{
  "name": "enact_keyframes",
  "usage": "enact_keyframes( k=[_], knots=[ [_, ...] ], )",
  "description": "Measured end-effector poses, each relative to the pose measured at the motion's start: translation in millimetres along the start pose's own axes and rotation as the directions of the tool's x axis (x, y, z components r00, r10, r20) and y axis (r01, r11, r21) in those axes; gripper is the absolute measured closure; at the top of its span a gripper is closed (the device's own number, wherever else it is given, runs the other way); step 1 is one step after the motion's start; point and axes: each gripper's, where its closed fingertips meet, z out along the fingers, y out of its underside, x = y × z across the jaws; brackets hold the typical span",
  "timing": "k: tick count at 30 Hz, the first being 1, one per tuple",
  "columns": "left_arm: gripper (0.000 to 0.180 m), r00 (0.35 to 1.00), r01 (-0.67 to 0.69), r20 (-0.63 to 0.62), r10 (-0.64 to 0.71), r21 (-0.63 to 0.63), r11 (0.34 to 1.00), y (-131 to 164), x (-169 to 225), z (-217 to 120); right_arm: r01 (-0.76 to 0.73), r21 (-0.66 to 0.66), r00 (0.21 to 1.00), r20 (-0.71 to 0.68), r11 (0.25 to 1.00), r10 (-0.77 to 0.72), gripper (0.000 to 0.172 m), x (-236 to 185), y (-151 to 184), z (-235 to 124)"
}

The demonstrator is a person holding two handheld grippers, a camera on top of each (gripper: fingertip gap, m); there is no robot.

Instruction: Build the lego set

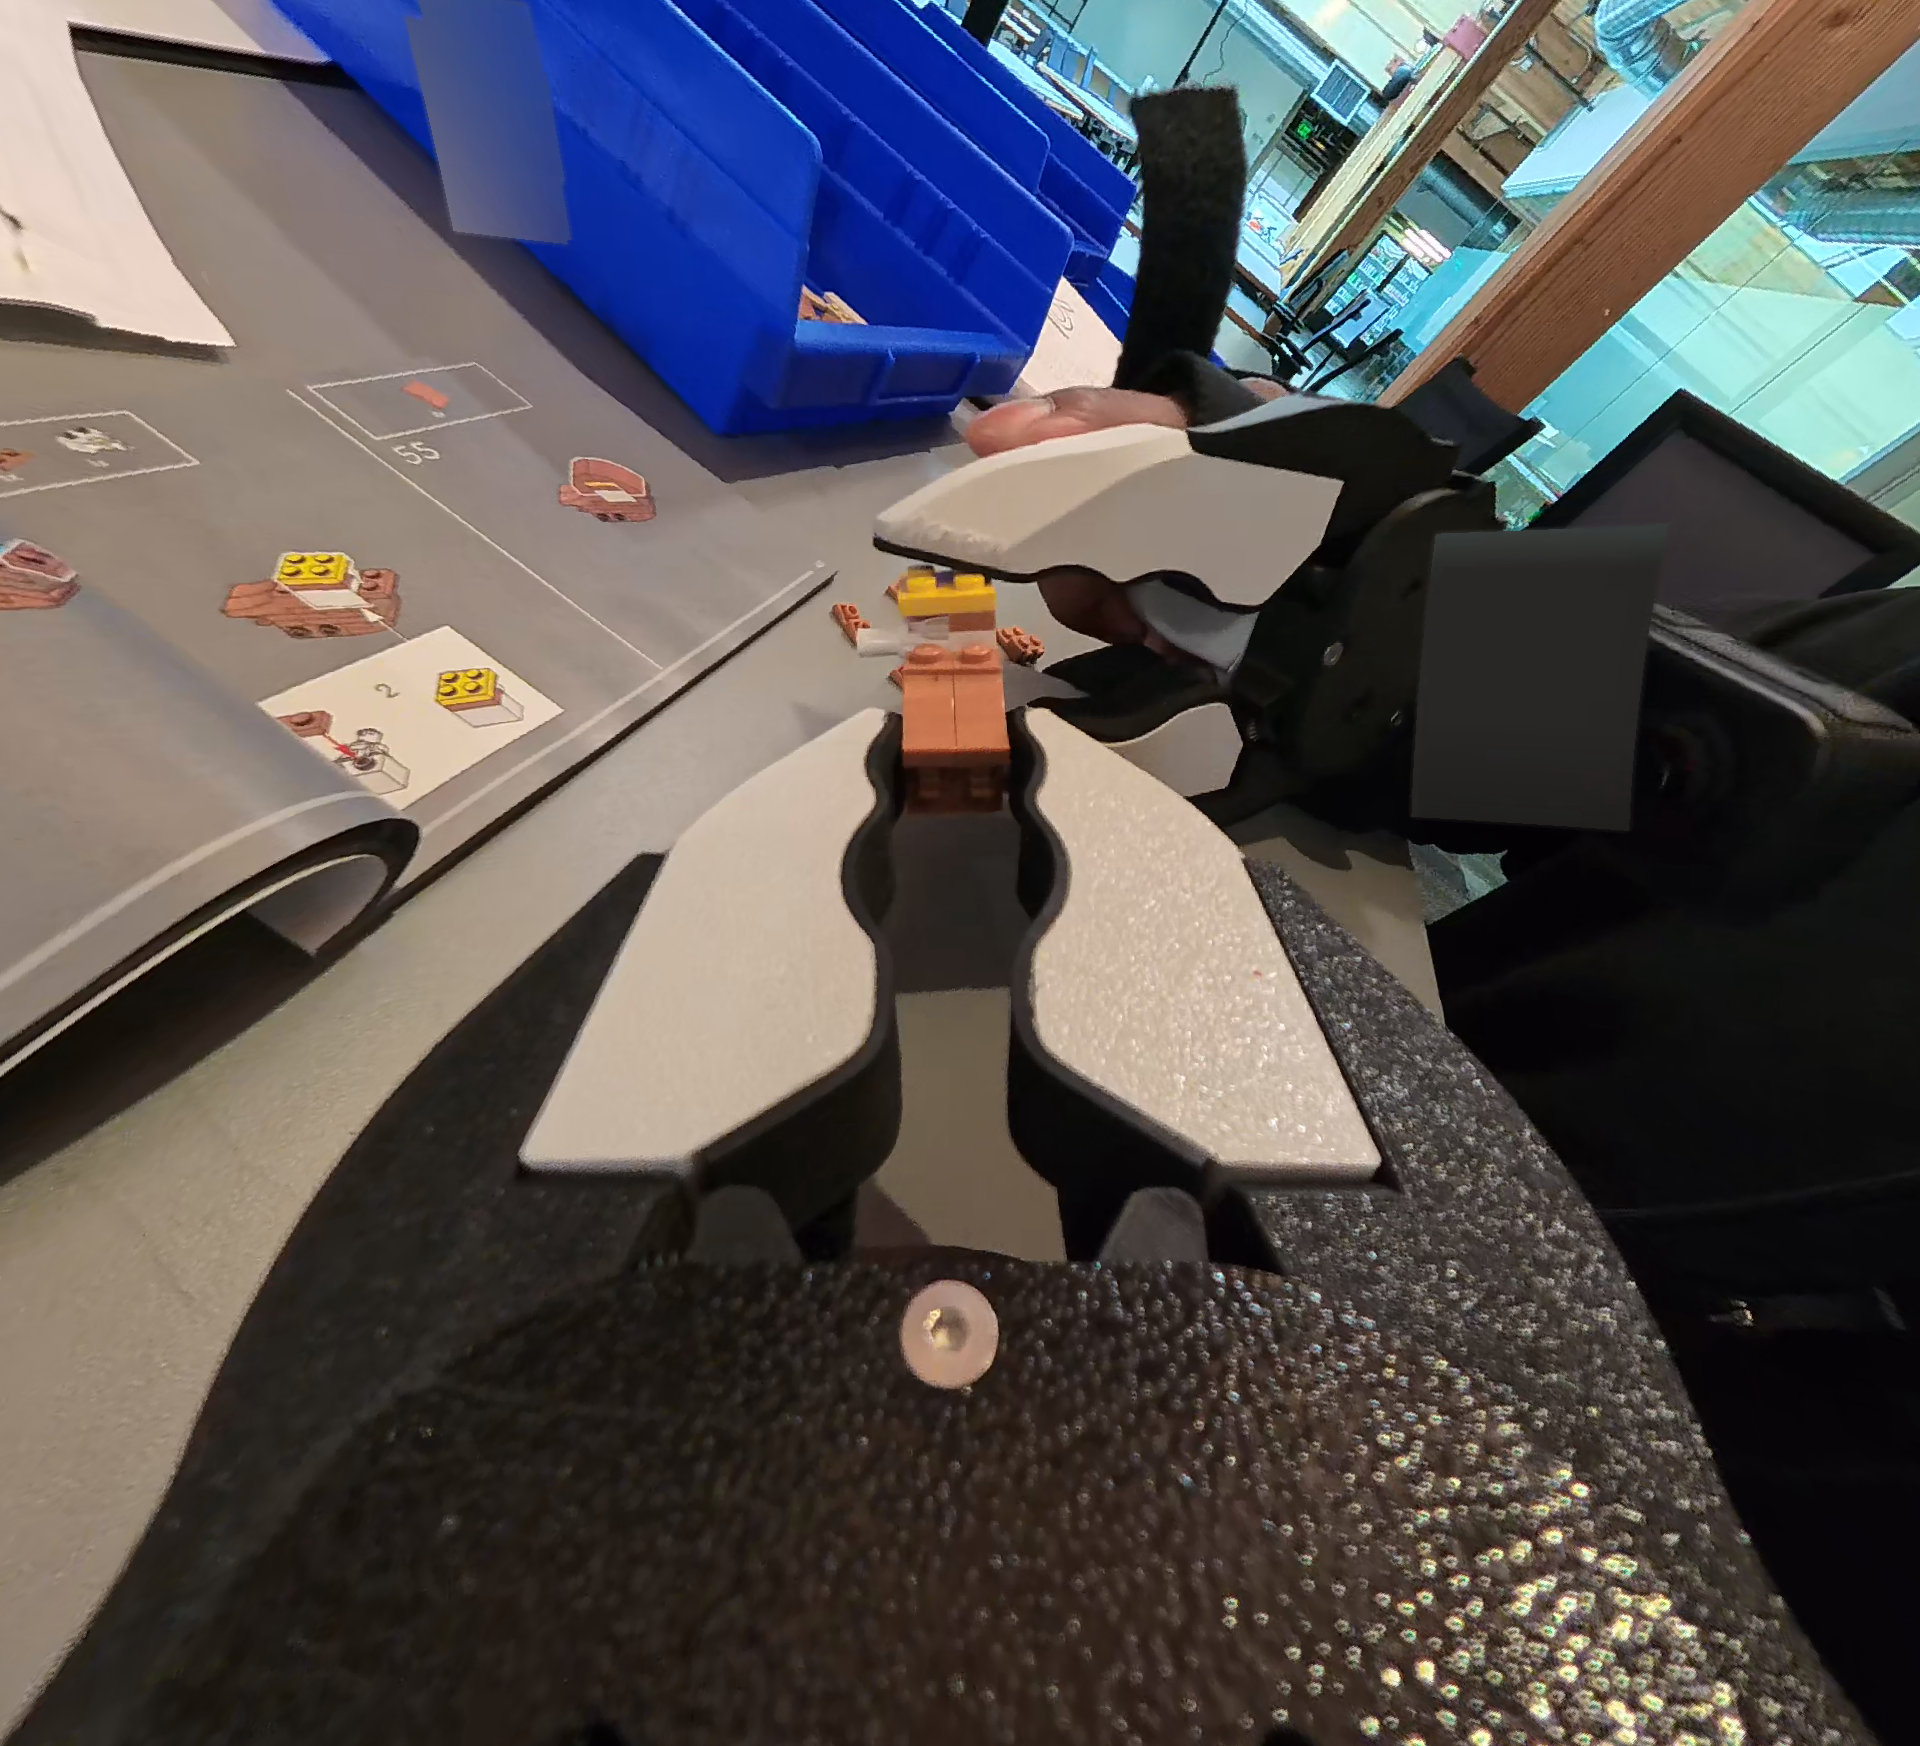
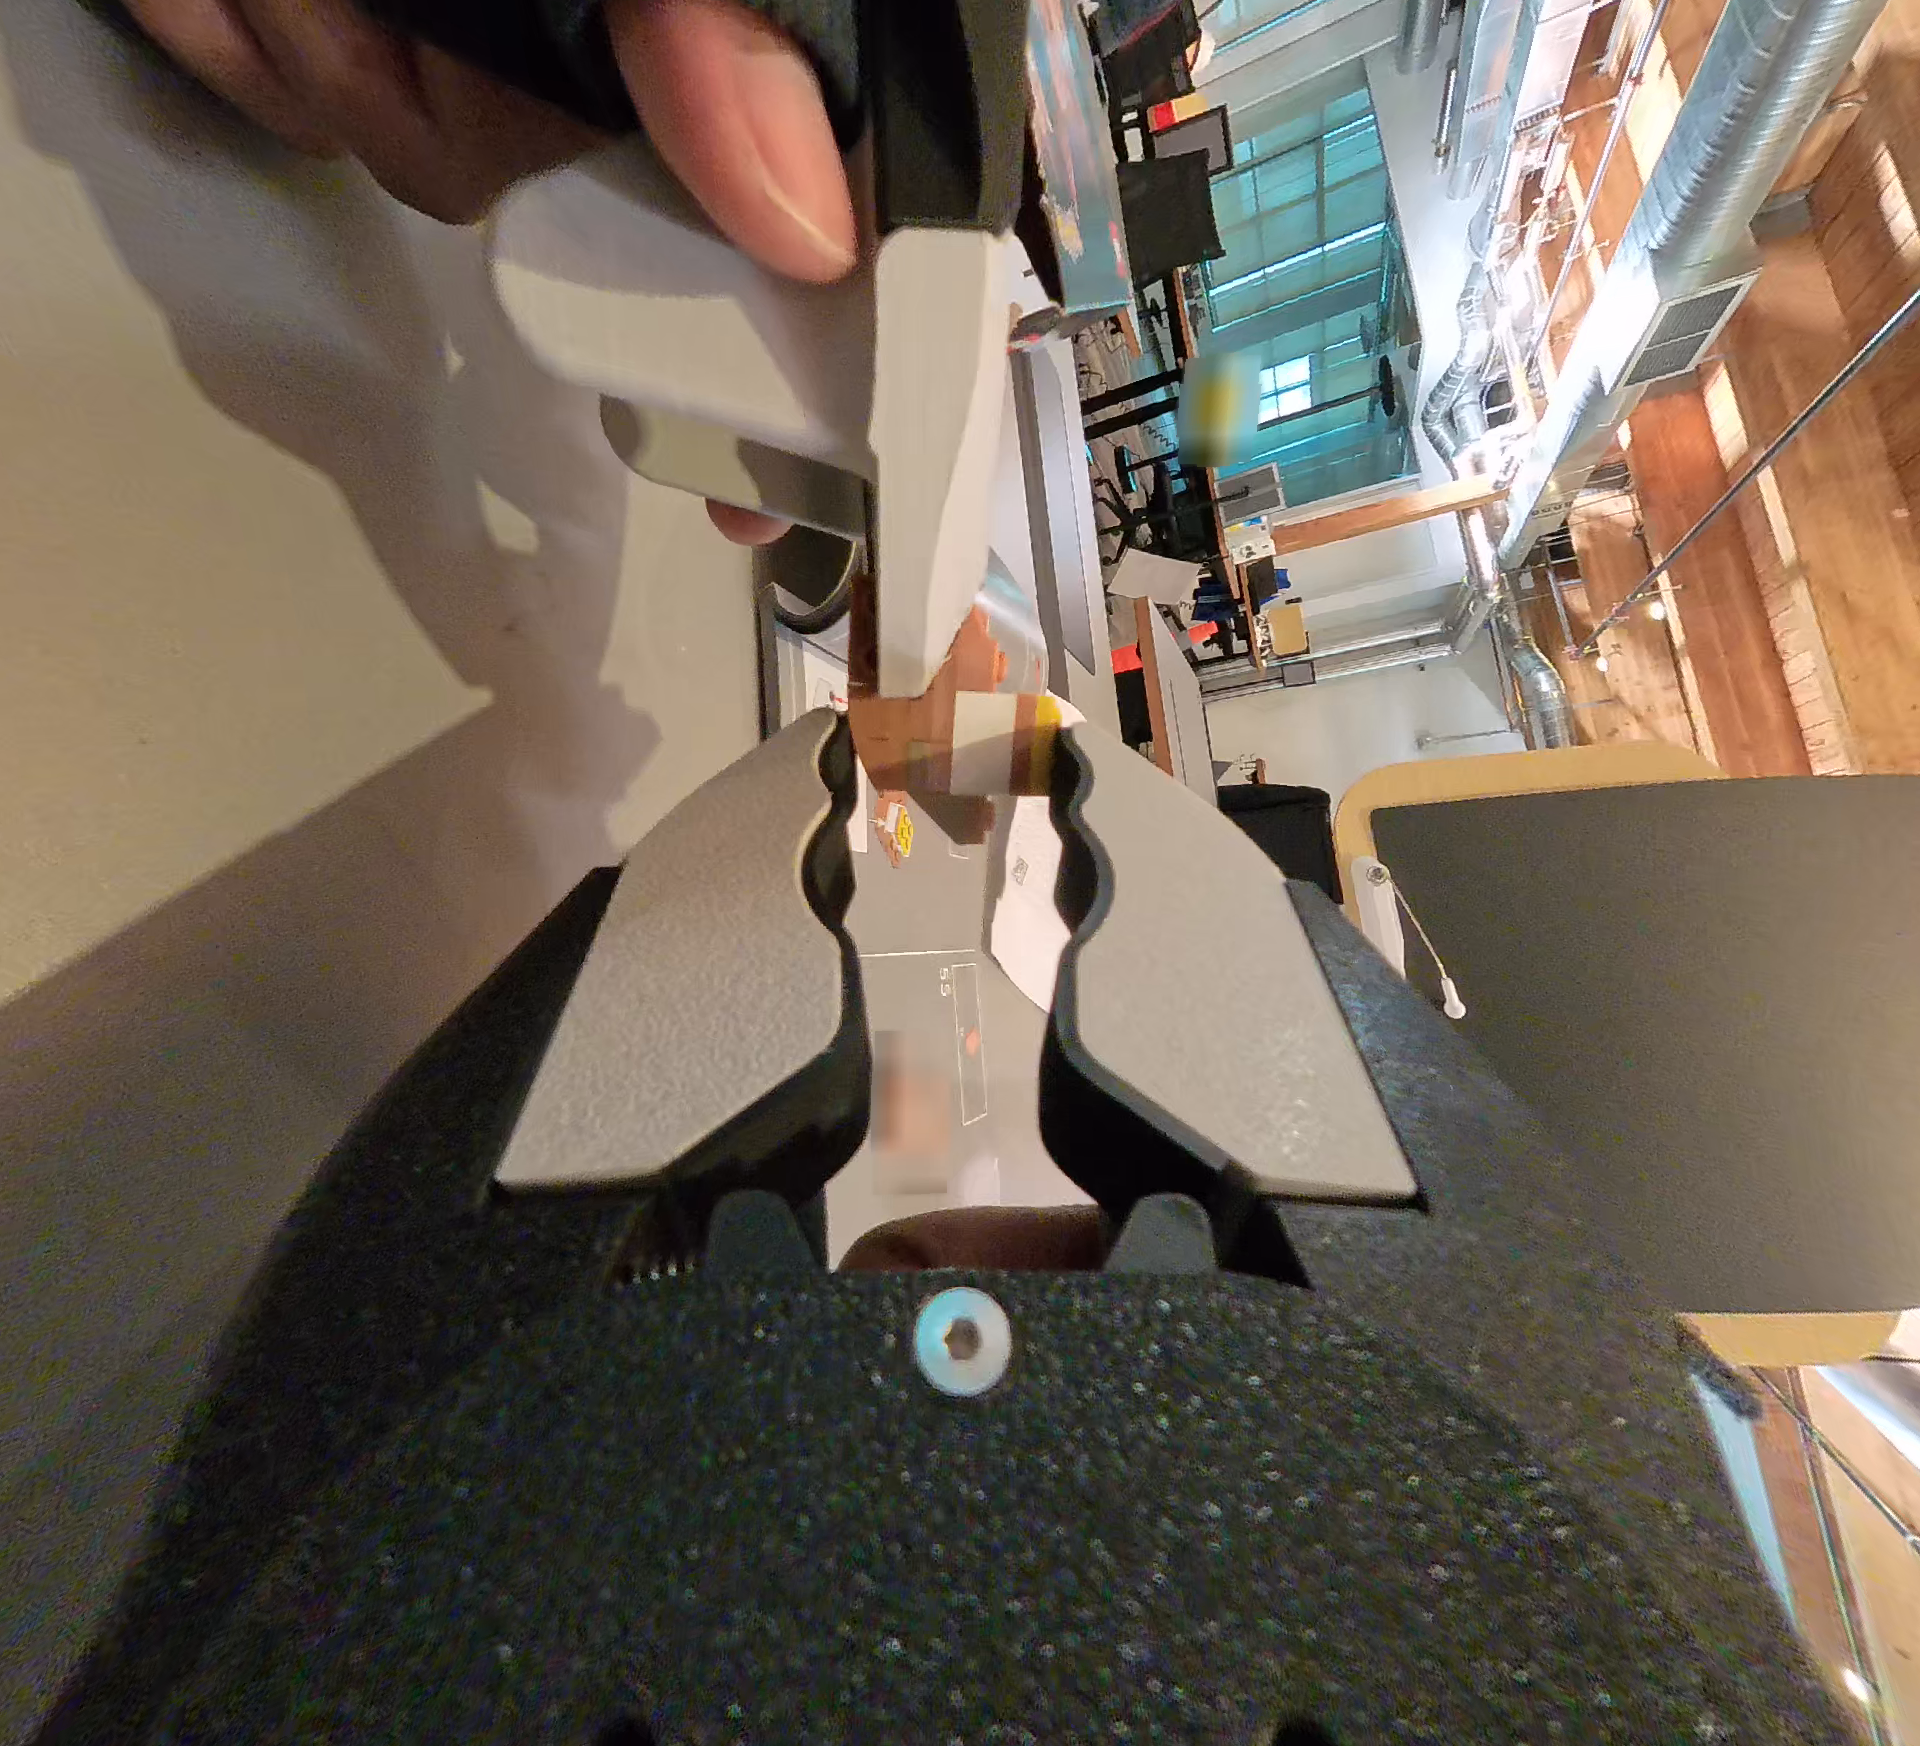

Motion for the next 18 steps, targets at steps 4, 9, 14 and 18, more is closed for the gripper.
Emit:
enact_keyframes(
  k=[4,9,14,18],
  knots=[
    [0.162,1.0,0.003,0.008,-0.003,-0.01,1.0,1.8,-1.0,0.9,0.056,-0.019,0.998,-0.003,0.998,-0.056,0.136,-0.7,0.7,0.2],
    [0.162,1.0,0.006,0.009,-0.006,-0.018,1.0,3.1,-1.2,1.5,0.083,-0.032,0.997,0.004,0.996,-0.083,0.136,-1.5,0.9,0.0],
    [0.162,1.0,0.006,0.008,-0.006,-0.01,1.0,1.7,-1.2,1.3,0.07,-0.027,0.997,-0.017,0.997,-0.07,0.135,0.5,-0.5,0.3],
    [0.162,1.0,0.006,0.013,-0.006,-0.006,1.0,0.8,-2.1,1.2,0.077,-0.019,0.995,-0.058,0.997,-0.078,0.132,2.9,-1.5,0.6]
  ],
)
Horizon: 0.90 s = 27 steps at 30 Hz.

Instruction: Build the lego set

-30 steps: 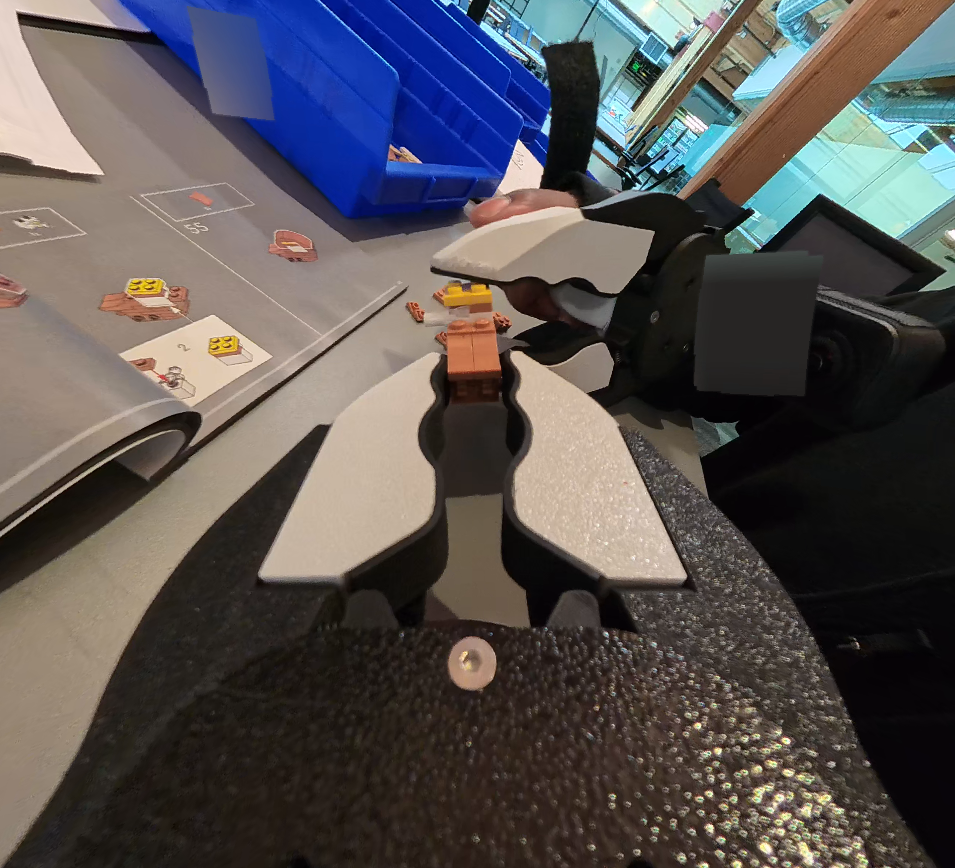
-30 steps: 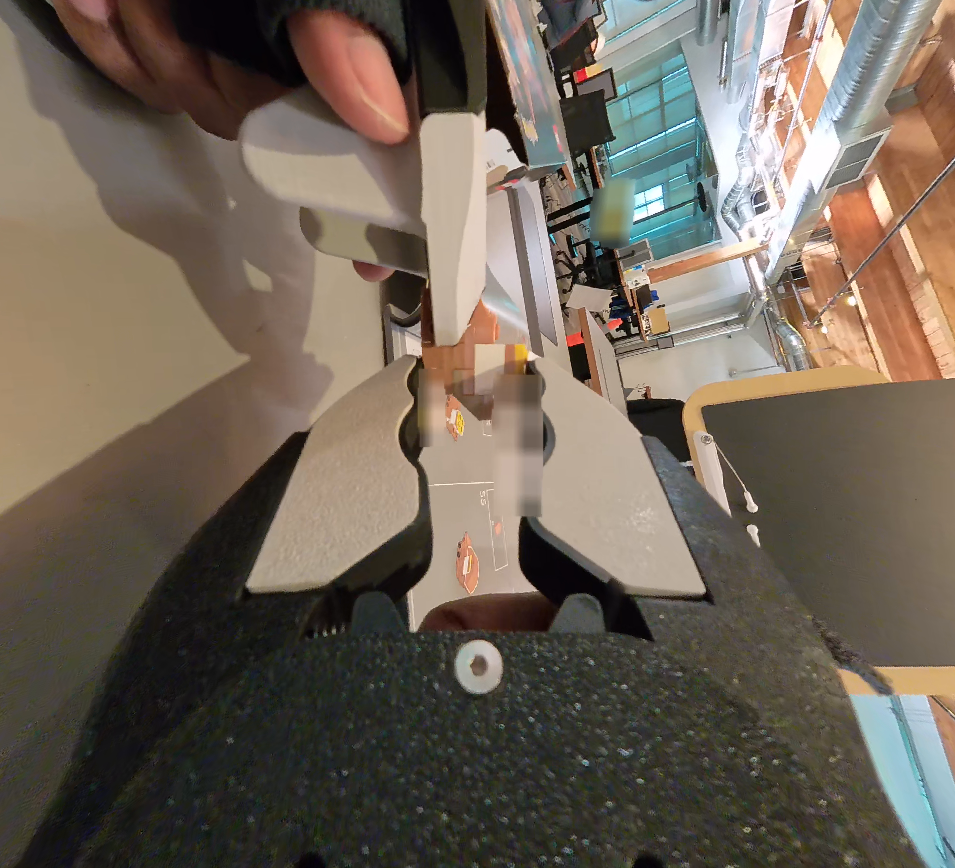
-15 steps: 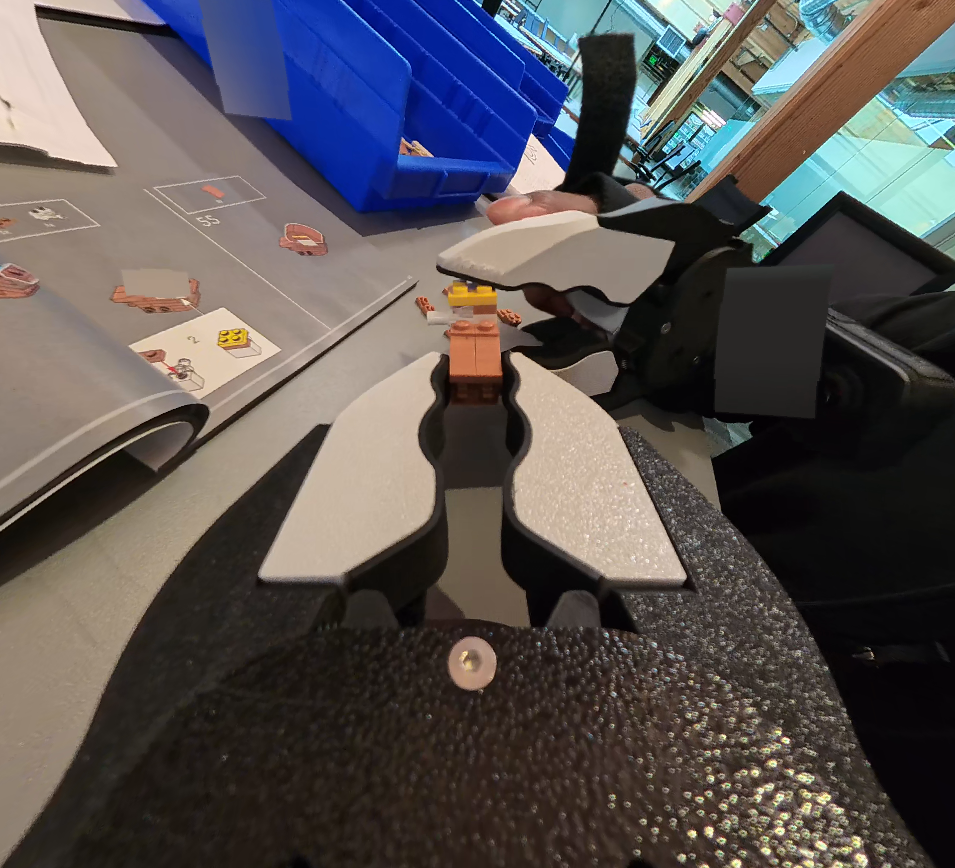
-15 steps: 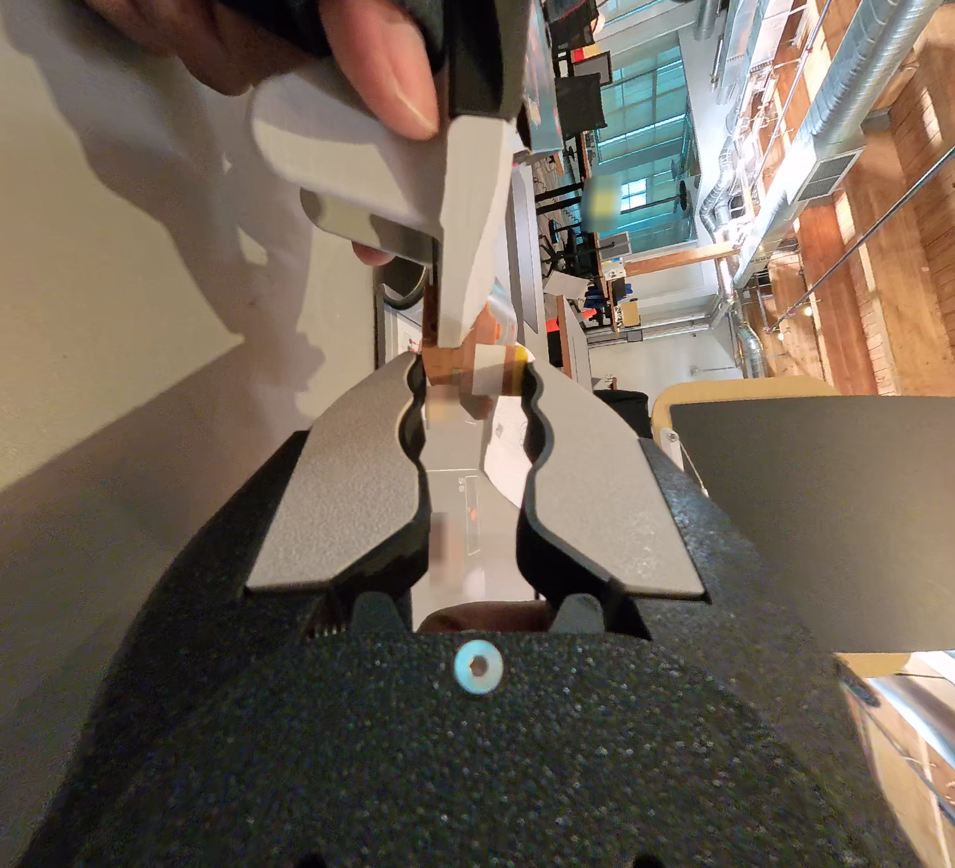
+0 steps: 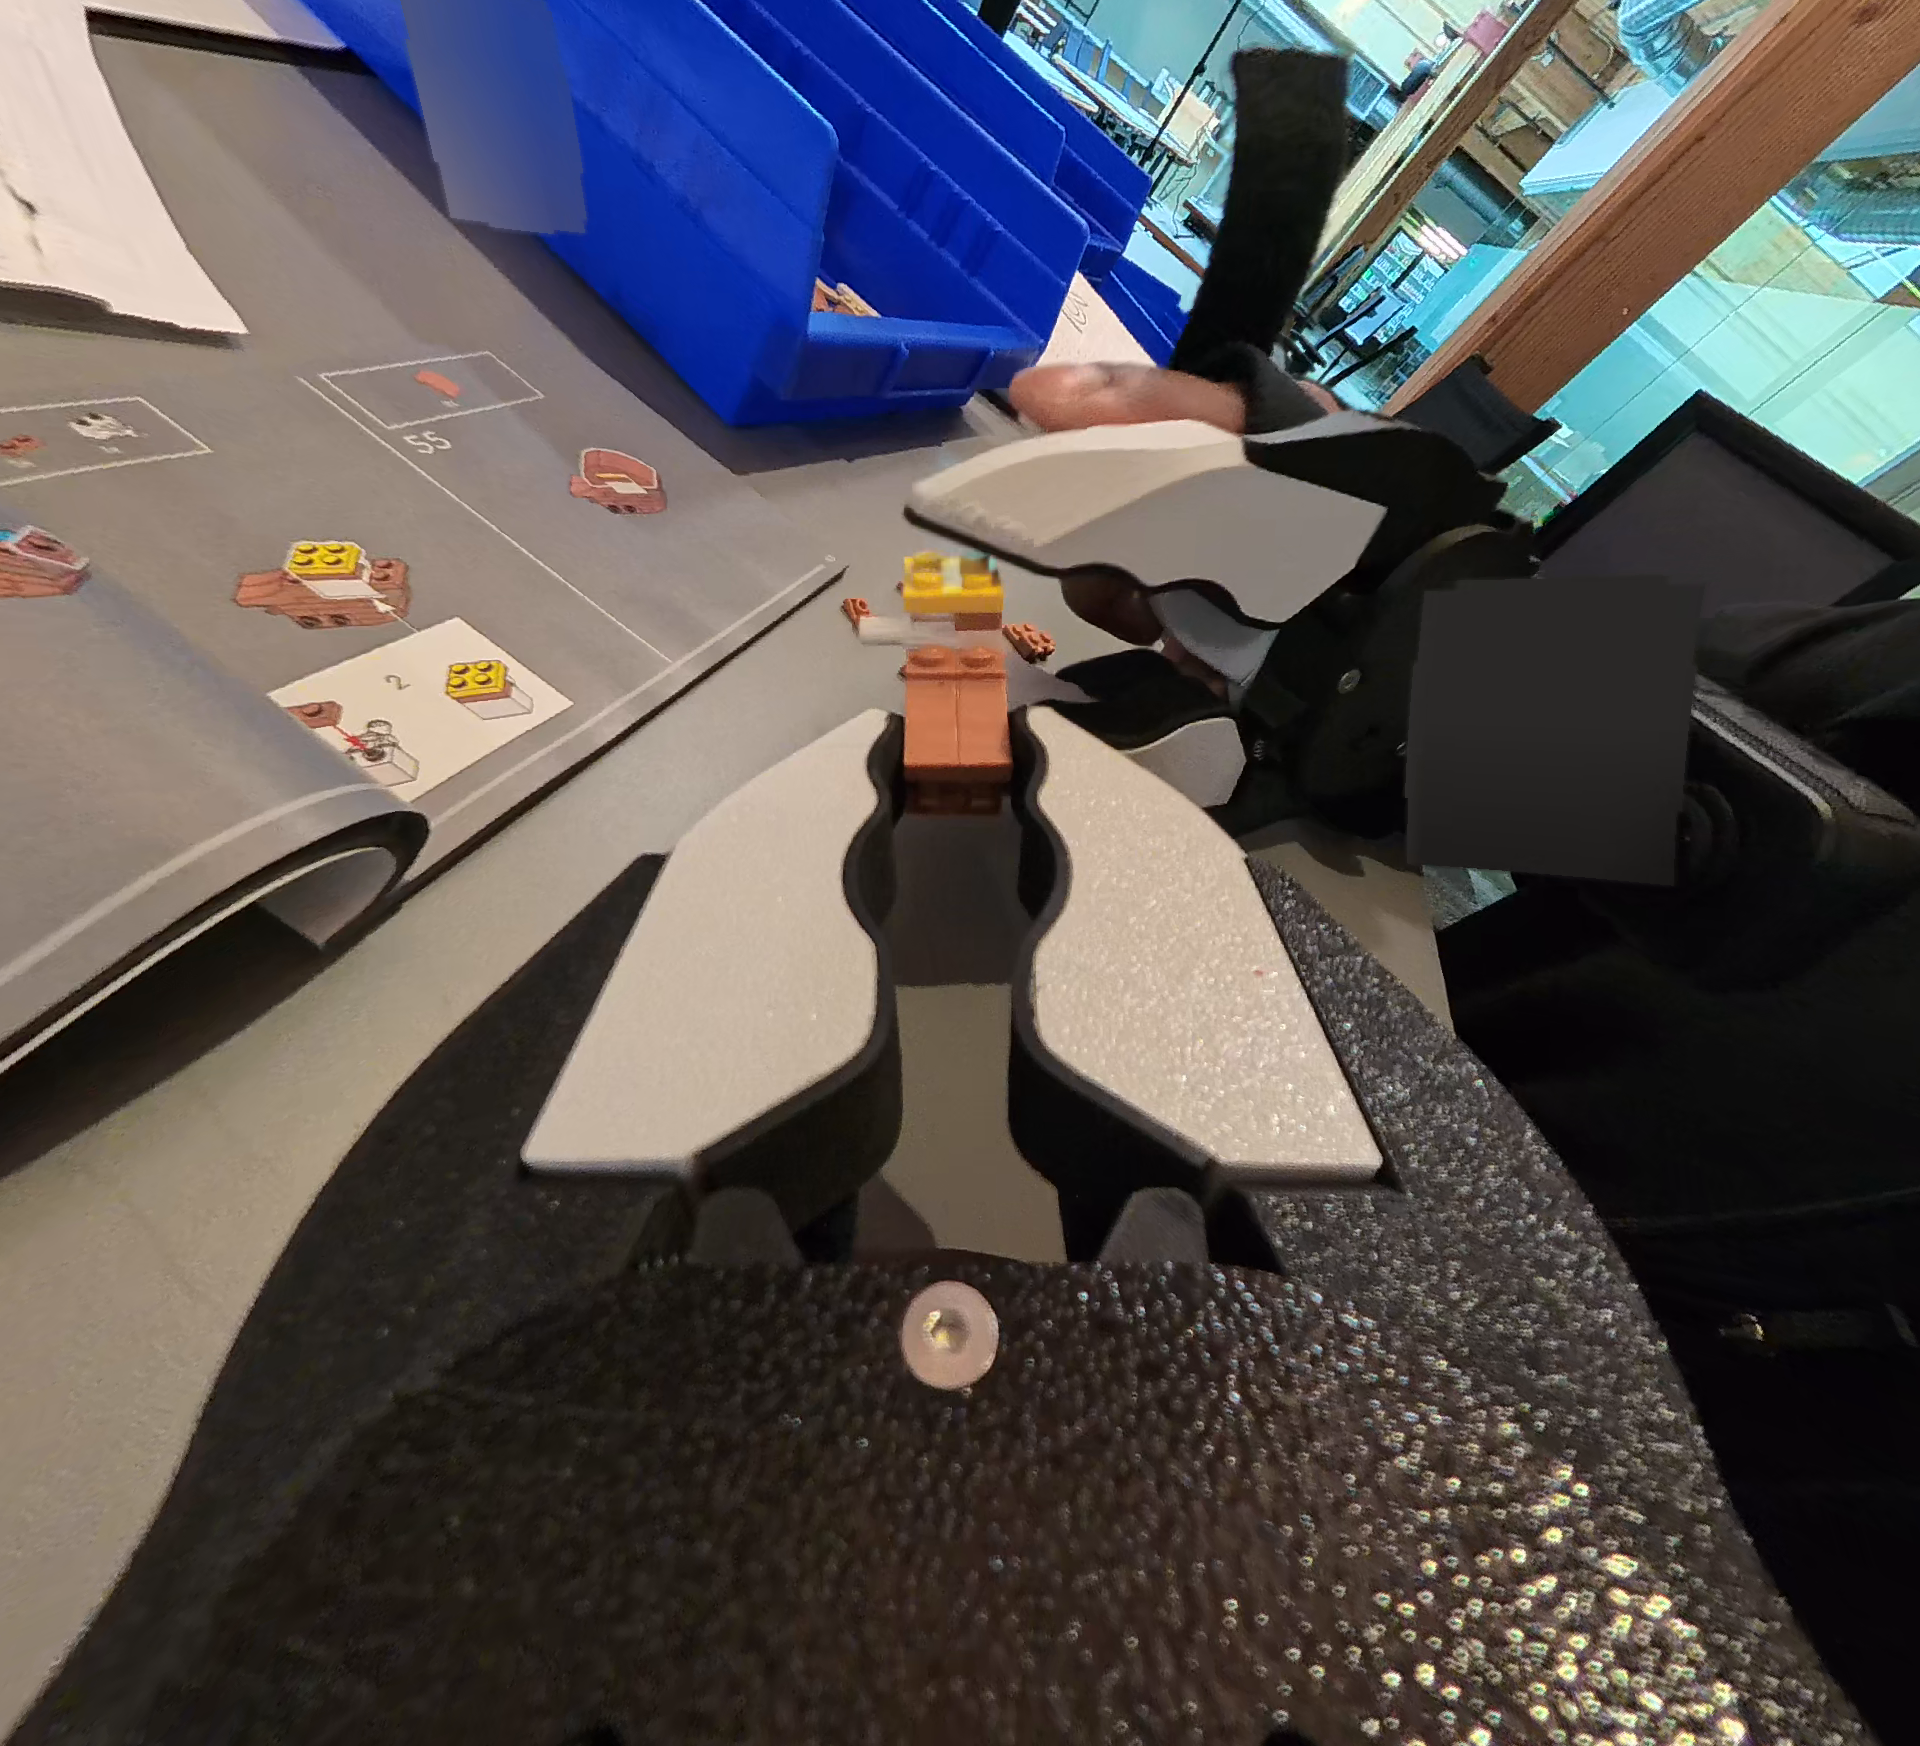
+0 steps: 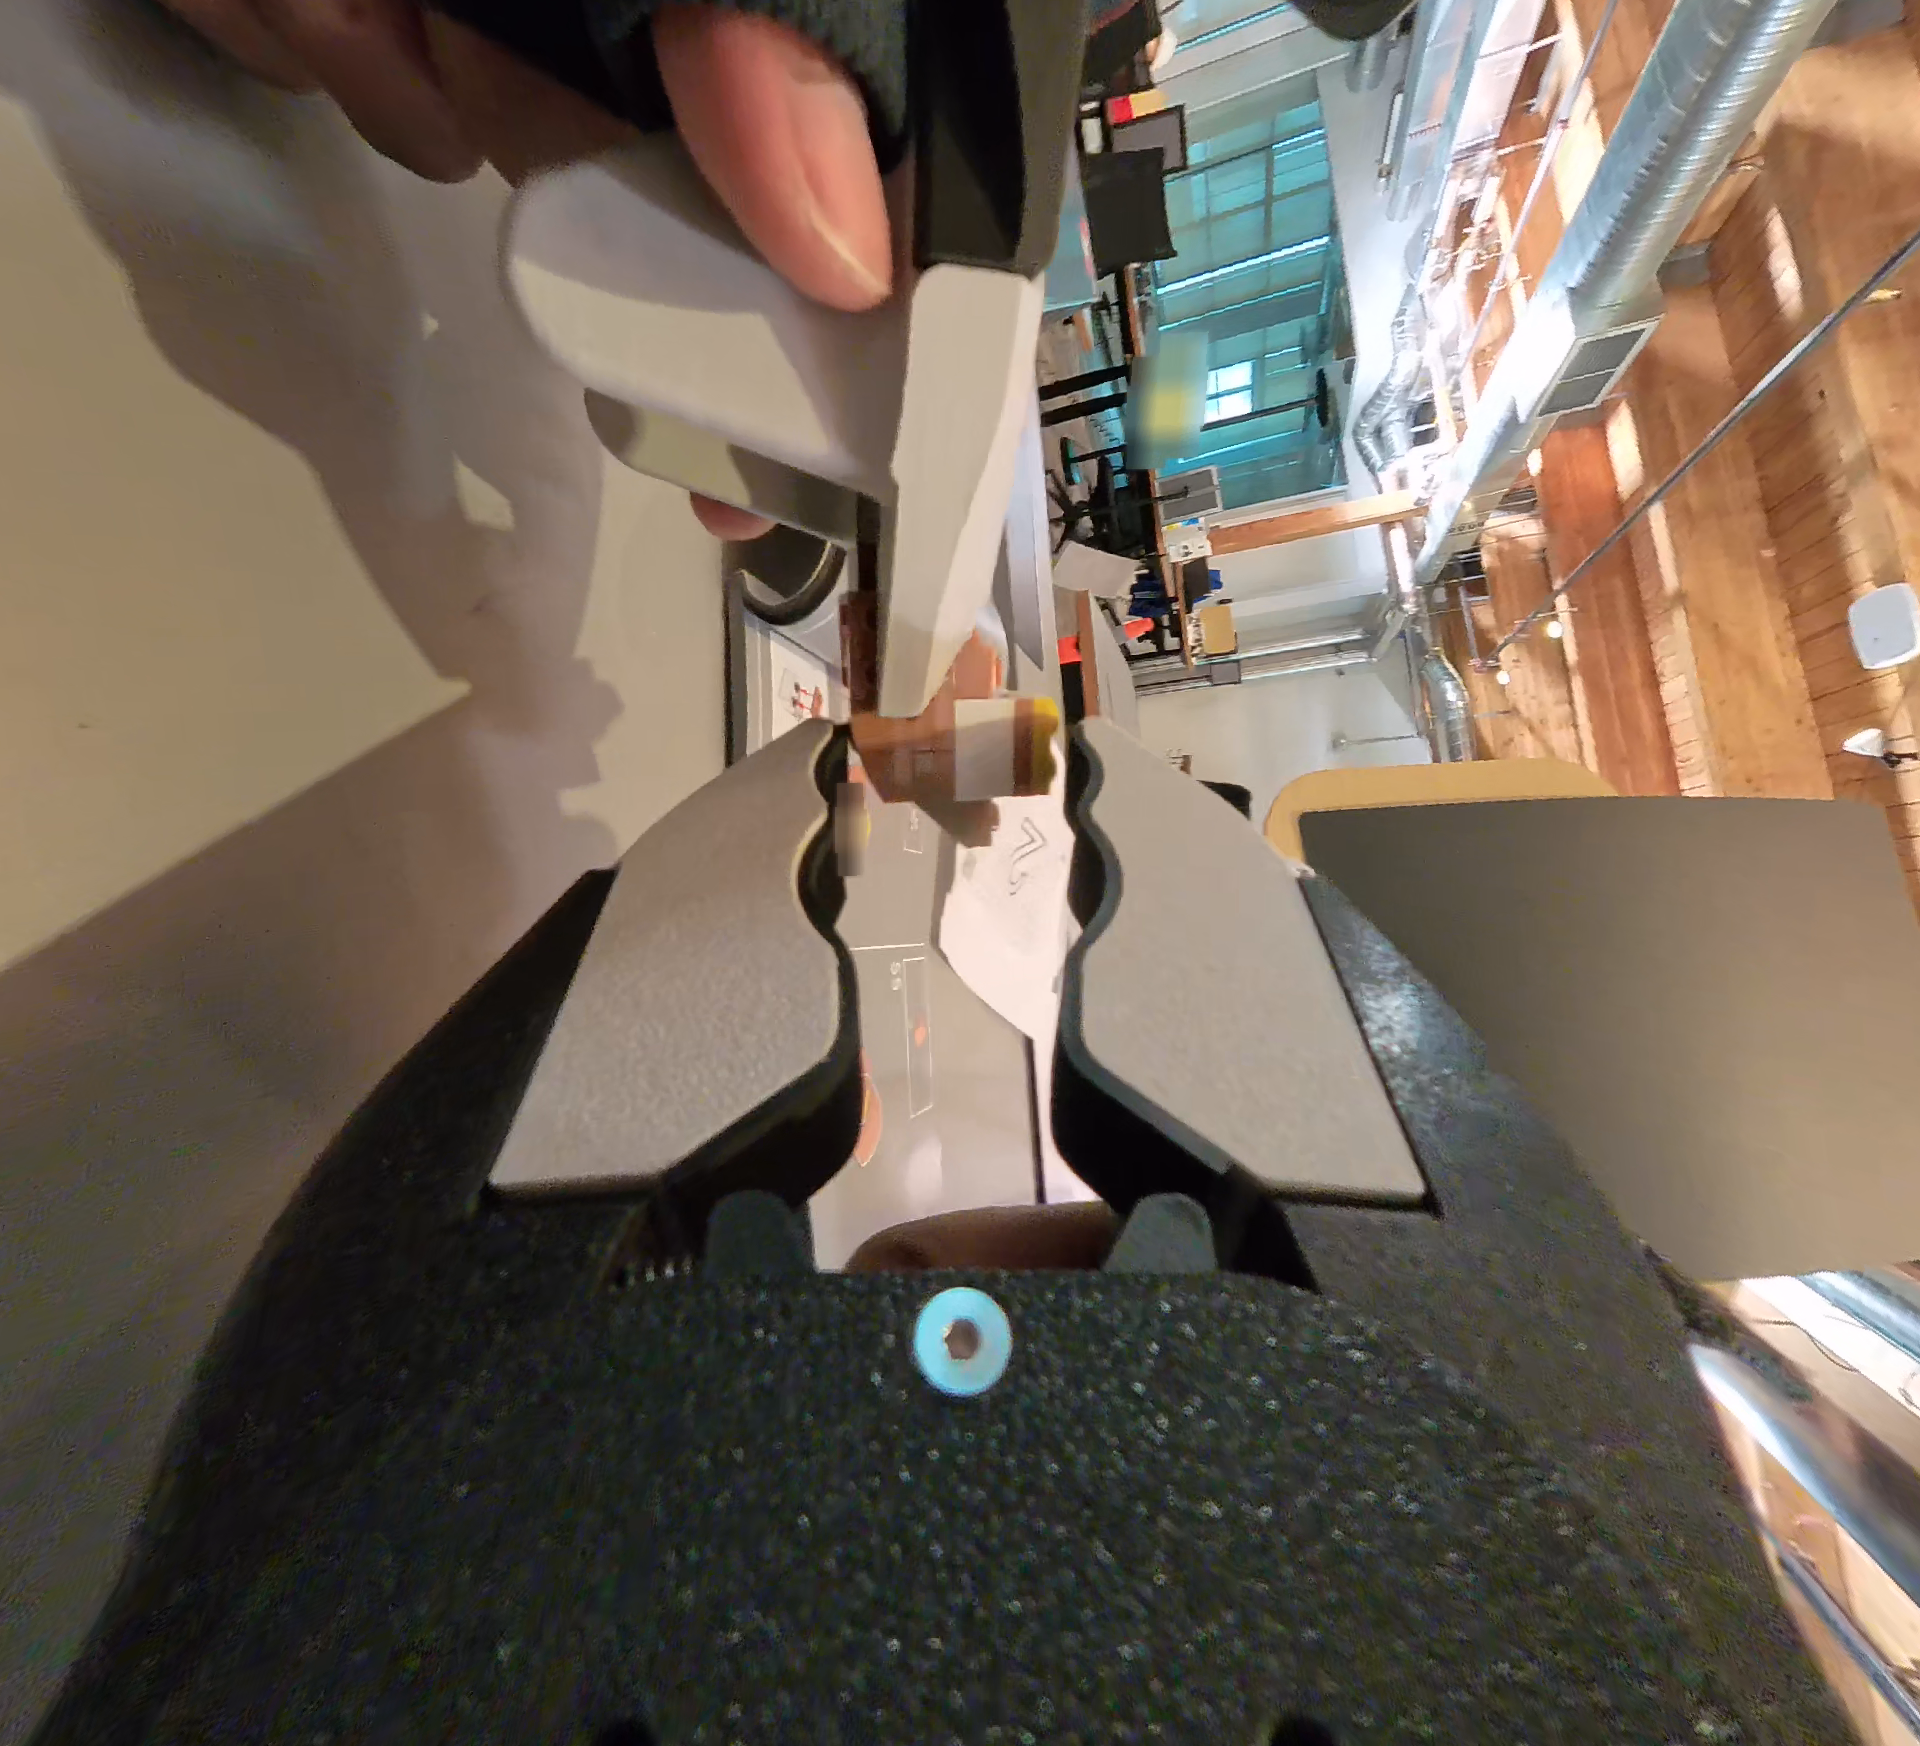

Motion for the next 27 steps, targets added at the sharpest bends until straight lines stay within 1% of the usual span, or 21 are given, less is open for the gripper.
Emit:
enact_keyframes(
  k=[5,6,8,21,25,27],
  knots=[
    [0.162,1.0,-0.014,0.004,0.014,-0.016,1.0,2.2,0.8,1.5,0.006,0.01,1.0,-0.018,1.0,-0.005,0.125,0.2,-3.1,-0.5],
    [0.162,1.0,-0.018,0.005,0.018,-0.016,1.0,2.2,1.0,1.6,0.008,0.011,1.0,-0.012,1.0,-0.008,0.126,-1.1,-3.4,-0.6],
    [0.162,1.0,-0.026,0.008,0.027,-0.019,0.999,2.4,1.2,1.6,0.022,0.013,1.0,-0.004,1.0,-0.022,0.134,-4.1,-3.6,-0.6],
    [0.162,0.999,-0.04,0.027,0.042,-0.053,0.998,7.2,0.4,3.8,0.026,-0.008,0.998,0.062,1.0,-0.026,0.135,-9.7,-1.3,-2.0],
    [0.162,0.998,-0.041,0.036,0.043,-0.058,0.997,8.2,-0.3,4.0,0.022,-0.017,0.998,0.062,1.0,-0.021,0.135,-10.6,-0.9,-1.7],
    [0.162,0.998,-0.045,0.043,0.047,-0.047,0.998,6.5,-1.0,3.6,-0.001,-0.016,0.999,0.038,1.0,0.002,0.135,-8.8,-1.1,-0.6]
  ],
)
